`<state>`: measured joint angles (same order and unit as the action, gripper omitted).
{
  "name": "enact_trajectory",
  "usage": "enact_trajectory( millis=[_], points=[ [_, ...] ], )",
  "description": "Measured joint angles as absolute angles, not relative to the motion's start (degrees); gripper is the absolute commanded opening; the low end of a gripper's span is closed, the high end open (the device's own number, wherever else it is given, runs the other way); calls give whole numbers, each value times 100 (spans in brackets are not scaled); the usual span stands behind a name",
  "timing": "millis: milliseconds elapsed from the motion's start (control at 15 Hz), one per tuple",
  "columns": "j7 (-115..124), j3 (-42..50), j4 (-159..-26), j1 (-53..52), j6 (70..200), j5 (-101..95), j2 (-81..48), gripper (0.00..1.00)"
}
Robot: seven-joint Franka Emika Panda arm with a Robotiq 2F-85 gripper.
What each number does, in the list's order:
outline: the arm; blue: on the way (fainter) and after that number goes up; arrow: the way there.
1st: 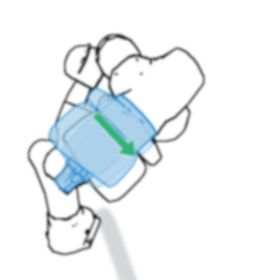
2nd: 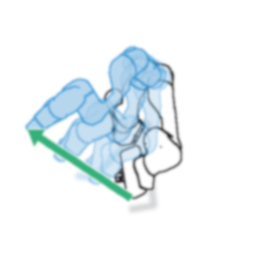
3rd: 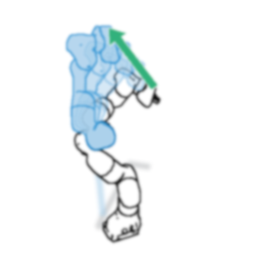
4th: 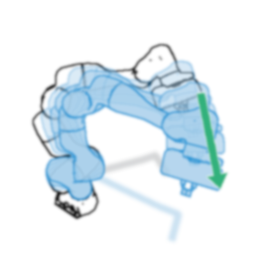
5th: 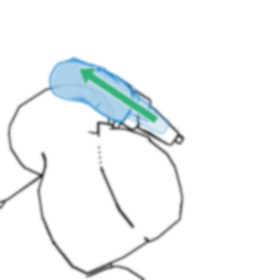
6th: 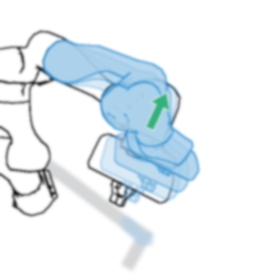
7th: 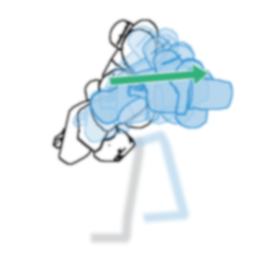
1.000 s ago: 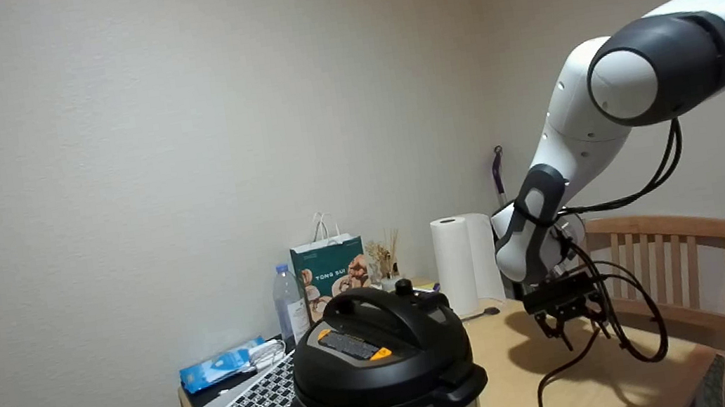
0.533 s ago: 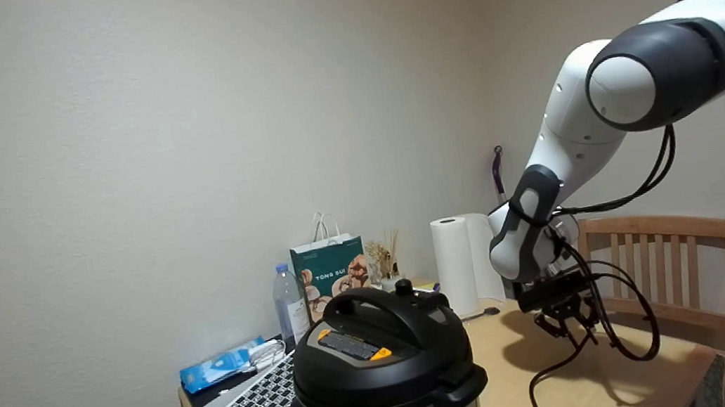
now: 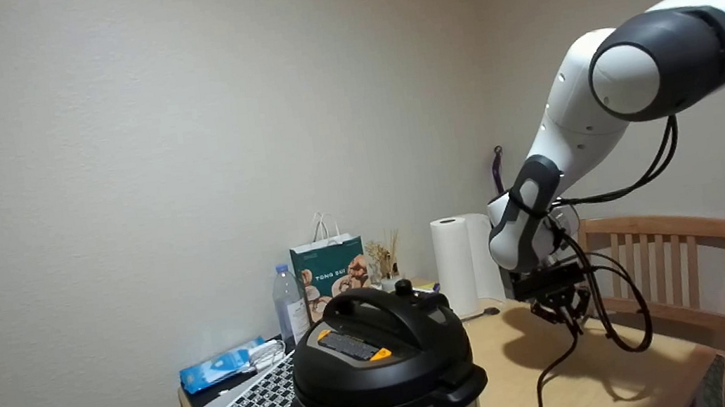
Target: Put the cable over the cooker.
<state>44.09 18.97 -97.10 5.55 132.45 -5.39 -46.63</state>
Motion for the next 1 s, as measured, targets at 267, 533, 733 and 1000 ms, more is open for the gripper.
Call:
enact_trajectory(
  millis=[267,533,733,1000],
  points=[
    [4863,2471,-10730,-281,14436,-1259,-3747,2],
    [5512,3072,-11755,-1198,15257,-2228,-2928,10],
    [5517,3138,-11923,-1274,15292,-2281,-2782,2],
    [5806,3220,-11916,-1362,15477,-2701,-2786,2]
  ],
)
